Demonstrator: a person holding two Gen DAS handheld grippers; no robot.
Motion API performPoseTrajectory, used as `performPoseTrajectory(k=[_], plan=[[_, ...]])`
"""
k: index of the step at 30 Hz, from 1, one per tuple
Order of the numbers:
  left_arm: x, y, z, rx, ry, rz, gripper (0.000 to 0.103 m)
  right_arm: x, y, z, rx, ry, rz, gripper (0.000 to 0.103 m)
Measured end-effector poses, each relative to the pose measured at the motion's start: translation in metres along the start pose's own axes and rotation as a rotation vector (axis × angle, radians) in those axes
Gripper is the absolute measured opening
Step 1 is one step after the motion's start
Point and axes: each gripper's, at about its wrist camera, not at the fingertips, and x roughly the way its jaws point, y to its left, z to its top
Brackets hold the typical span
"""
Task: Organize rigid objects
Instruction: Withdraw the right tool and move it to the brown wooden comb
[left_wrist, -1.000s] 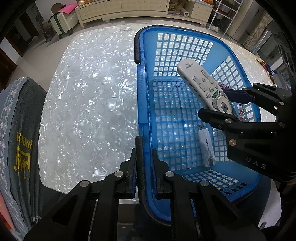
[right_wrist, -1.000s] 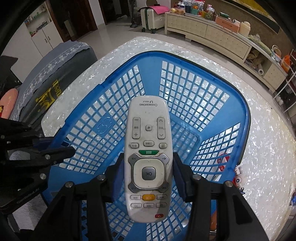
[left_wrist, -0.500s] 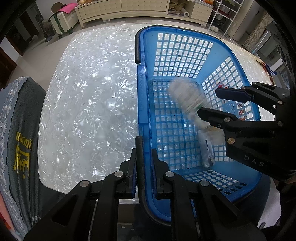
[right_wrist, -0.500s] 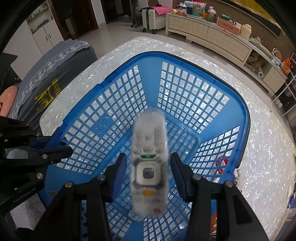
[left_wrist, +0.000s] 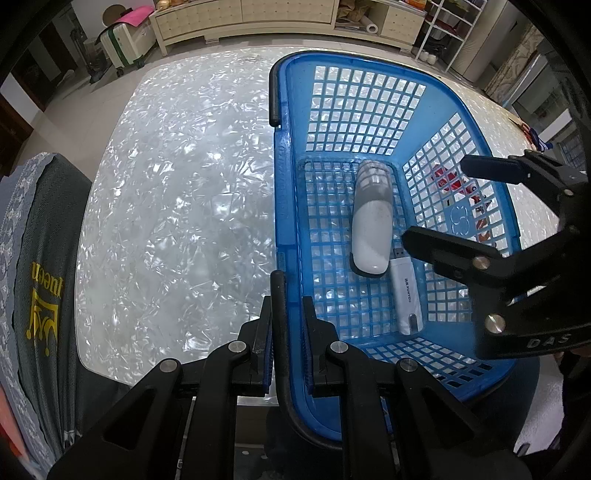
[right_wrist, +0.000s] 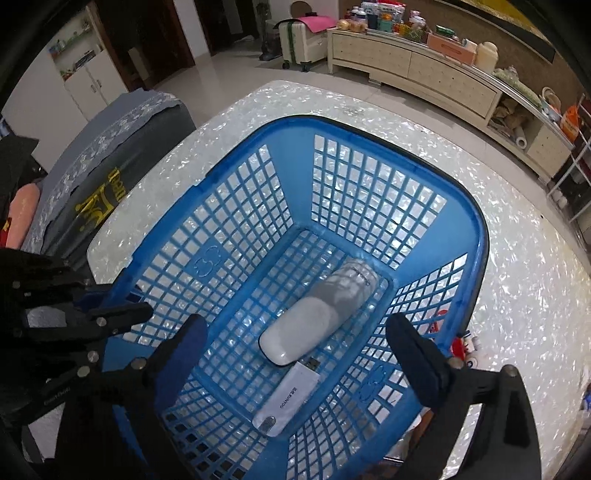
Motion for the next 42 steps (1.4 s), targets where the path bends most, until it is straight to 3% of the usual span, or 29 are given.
performPoseTrajectory(k=[3, 11, 18, 25, 30, 42], plan=[[0.000, -0.001, 0.000, -0.003, -0.002, -0.001, 0.014, -0.005, -0.001, 0.001, -0.011, -0.003, -0.025, 0.103], [0.000, -0.001, -0.002, -0.003, -0.003, -0.001, 0.014, -0.035, -0.018, -0.004, 0.006, -0.018, -0.038, 0.103], [0.000, 0.001, -0.003, -0.002, -0.006, 0.000, 0.014, -0.066, -0.079, -0.027, 0.166, -0.047, -0.058, 0.103], [0.000, 0.000, -0.004, -0.005, -0.007, 0.003, 0.014, -0.043, -0.130, -0.069, 0.261, 0.083, -0.112, 0.103], [0.000, 0.000, -0.004, -0.003, -0.006, 0.004, 0.014, -0.027, -0.151, -0.096, 0.316, 0.131, -0.128, 0.103], [0.000, -0.001, -0.004, -0.001, -0.009, 0.007, 0.014, 0.018, -0.147, -0.127, 0.293, 0.207, -0.179, 0.103]])
